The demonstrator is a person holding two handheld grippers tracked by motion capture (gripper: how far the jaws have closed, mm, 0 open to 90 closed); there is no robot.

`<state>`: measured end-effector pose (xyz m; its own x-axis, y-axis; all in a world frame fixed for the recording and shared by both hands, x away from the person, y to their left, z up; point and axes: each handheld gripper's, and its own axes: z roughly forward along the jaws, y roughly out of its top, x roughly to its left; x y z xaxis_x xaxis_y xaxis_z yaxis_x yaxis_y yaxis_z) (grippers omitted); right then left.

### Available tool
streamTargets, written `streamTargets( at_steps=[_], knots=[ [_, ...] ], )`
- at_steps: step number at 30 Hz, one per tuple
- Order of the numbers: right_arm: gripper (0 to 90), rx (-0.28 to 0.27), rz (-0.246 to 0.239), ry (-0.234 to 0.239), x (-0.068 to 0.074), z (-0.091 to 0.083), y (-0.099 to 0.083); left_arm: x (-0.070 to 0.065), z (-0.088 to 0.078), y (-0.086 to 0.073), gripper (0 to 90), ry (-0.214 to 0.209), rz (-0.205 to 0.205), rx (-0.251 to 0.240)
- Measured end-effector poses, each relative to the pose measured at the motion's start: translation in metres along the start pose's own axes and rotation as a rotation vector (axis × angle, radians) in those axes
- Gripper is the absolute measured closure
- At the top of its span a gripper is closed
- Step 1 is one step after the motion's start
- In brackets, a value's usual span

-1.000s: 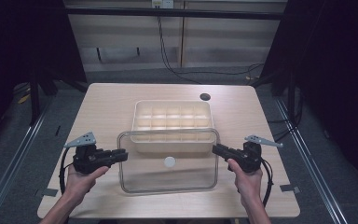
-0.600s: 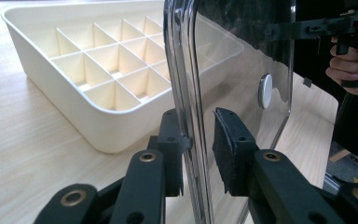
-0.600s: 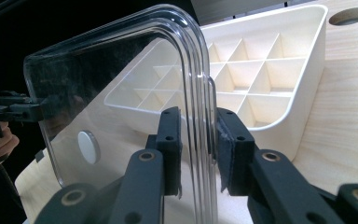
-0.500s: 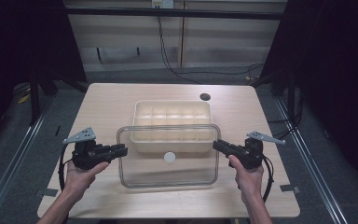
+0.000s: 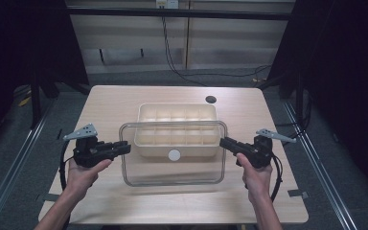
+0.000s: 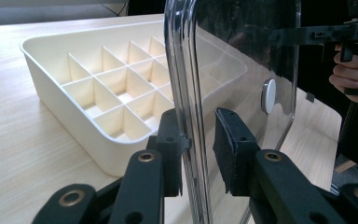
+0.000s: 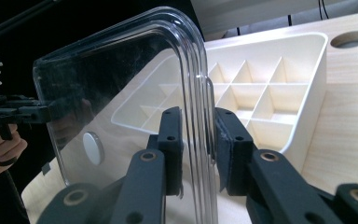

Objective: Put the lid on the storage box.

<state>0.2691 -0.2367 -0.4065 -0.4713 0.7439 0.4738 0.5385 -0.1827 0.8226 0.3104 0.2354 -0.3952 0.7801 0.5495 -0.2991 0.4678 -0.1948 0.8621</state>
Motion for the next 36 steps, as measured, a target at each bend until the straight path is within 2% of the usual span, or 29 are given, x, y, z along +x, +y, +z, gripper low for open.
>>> streamTargets(
  at_steps=[6, 13, 22, 30, 34, 36],
  knots=[
    [74.9, -0.013, -0.002, 0.016, -0.001, 0.001, 0.014, 0.001, 0.001, 0.011, 72.2, 0.01, -0.016, -0.003],
    [74.8, -0.02, 0.0, 0.01, -0.002, 0.002, 0.027, 0.001, 0.001, 0.024, 72.0, 0.011, 0.007, -0.017],
    [74.1, -0.048, -0.003, -0.004, -0.007, 0.006, 0.043, 0.004, 0.005, 0.04, 72.6, 0.006, 0.011, -0.039],
    [74.0, -0.056, -0.007, -0.002, -0.01, 0.013, 0.056, 0.01, 0.008, 0.05, 73.0, 0.022, 0.009, -0.052],
    [74.1, -0.059, -0.009, -0.004, -0.011, 0.016, 0.061, 0.016, 0.009, 0.054, 73.2, 0.021, -0.012, -0.07],
    [74.3, -0.061, 0.005, 0.006, -0.013, 0.019, 0.063, 0.018, 0.01, 0.056, 73.1, 0.022, -0.015, -0.07]
  ],
)
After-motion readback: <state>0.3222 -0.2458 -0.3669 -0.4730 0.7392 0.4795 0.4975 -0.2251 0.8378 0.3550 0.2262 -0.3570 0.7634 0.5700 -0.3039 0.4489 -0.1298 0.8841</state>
